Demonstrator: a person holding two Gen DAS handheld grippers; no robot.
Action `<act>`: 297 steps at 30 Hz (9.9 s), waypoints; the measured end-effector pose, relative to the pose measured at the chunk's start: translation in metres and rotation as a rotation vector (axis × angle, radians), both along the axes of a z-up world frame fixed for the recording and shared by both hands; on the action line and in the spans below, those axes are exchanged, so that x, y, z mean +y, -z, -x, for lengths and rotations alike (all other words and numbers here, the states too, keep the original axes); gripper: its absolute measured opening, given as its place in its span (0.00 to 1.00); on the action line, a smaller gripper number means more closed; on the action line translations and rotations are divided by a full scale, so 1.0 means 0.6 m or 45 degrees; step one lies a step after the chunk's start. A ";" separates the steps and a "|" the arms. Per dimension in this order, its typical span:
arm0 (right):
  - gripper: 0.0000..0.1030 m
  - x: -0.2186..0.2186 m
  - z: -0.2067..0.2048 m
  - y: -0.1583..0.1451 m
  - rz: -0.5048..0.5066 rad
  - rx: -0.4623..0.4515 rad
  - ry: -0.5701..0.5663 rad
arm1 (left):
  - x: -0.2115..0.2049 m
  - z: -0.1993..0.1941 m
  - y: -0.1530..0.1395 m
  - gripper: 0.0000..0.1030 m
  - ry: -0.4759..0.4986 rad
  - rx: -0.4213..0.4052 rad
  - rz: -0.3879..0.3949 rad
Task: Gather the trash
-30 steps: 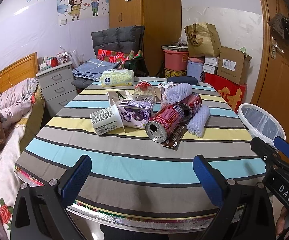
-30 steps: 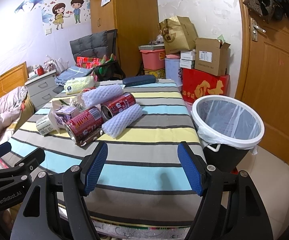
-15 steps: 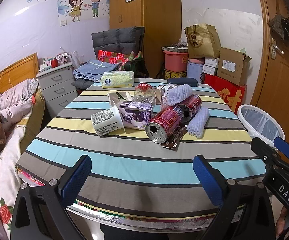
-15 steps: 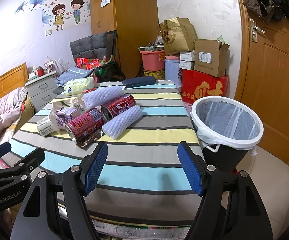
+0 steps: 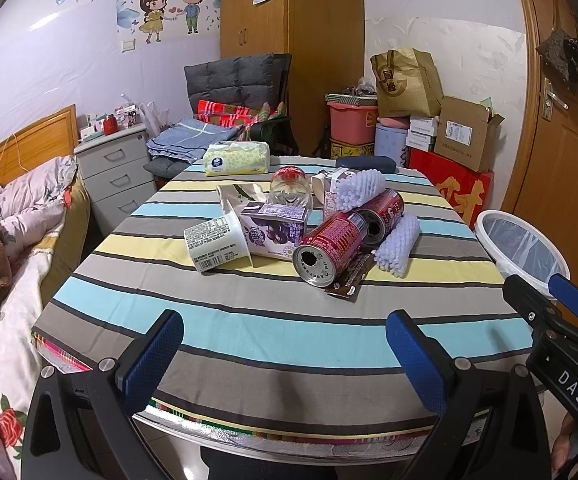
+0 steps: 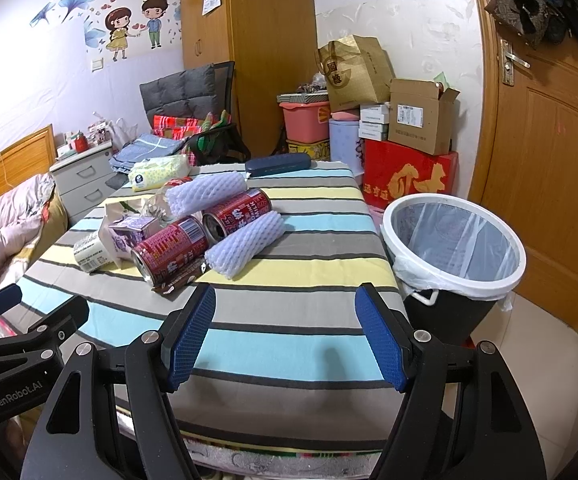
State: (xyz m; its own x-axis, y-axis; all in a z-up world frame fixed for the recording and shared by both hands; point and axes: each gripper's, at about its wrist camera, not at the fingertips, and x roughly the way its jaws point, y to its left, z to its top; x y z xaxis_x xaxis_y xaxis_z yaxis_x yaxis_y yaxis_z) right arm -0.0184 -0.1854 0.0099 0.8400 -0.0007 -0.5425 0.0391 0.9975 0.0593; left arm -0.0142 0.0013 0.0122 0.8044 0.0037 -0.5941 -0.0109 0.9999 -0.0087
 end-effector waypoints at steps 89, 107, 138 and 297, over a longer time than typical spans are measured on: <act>0.24 -0.020 -0.198 0.057 -0.140 0.352 0.004 | 0.121 -0.306 0.081 0.70 0.451 0.272 0.008; 0.24 -0.049 -0.169 0.038 -0.217 0.275 -0.052 | 0.105 -0.253 0.019 0.59 0.353 0.176 0.070; 0.24 -0.261 -0.116 -0.032 -0.142 0.122 0.175 | -0.316 -0.249 -0.077 0.59 0.803 0.070 0.095; 0.56 -0.002 -0.281 0.047 -0.060 0.392 -0.222 | 0.158 -0.347 0.096 0.64 -0.178 0.335 0.227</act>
State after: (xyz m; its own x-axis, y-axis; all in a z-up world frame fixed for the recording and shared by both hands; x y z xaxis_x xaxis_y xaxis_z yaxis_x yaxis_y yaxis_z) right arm 0.1503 -0.1864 -0.0185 0.6223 0.1594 -0.7664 -0.1082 0.9872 0.1174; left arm 0.1939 0.0959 -0.0455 0.6226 -0.0198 -0.7823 -0.1727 0.9715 -0.1621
